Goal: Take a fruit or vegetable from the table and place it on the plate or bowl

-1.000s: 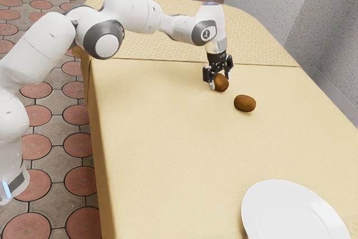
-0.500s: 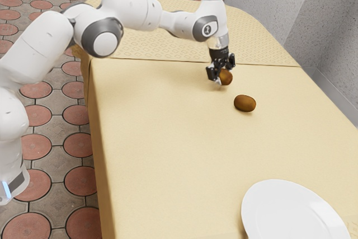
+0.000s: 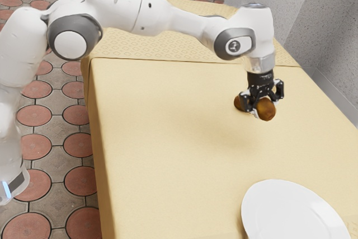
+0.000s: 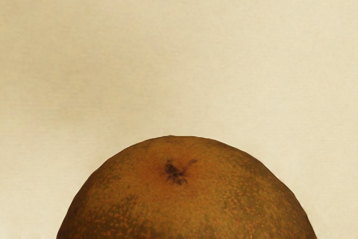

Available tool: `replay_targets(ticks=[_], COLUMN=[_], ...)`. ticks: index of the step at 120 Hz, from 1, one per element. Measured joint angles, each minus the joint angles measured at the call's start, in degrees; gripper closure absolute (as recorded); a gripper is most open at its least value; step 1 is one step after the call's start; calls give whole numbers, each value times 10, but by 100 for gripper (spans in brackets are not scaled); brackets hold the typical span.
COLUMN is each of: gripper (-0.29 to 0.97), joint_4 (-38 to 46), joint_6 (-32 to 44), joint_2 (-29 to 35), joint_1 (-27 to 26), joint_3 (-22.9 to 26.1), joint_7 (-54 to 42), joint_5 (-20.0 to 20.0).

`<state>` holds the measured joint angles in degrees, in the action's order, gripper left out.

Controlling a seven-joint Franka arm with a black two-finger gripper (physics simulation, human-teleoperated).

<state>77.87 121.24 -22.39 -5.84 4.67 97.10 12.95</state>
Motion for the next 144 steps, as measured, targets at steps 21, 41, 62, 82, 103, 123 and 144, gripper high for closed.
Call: replay_targets(ticks=[21,41,62,82,103,123,144], gripper=[44,45,42,41,22,7,2], joint_4=[-96,-143,-159,-160,-155,-148,-67], joint_6=[2,19,45,62,75,84,48], joint_2=[-76,-128,-154,-157,-158,-153,-23], joint_1=[-74,-145,-189,-203,-202,-202,-211], joint_3=[27,27,27,24,22,10,-77], joint_7=[18,33,46,58,67,71,77], joint_5=[-24,-30,-39,-42,-43,-44,-57])
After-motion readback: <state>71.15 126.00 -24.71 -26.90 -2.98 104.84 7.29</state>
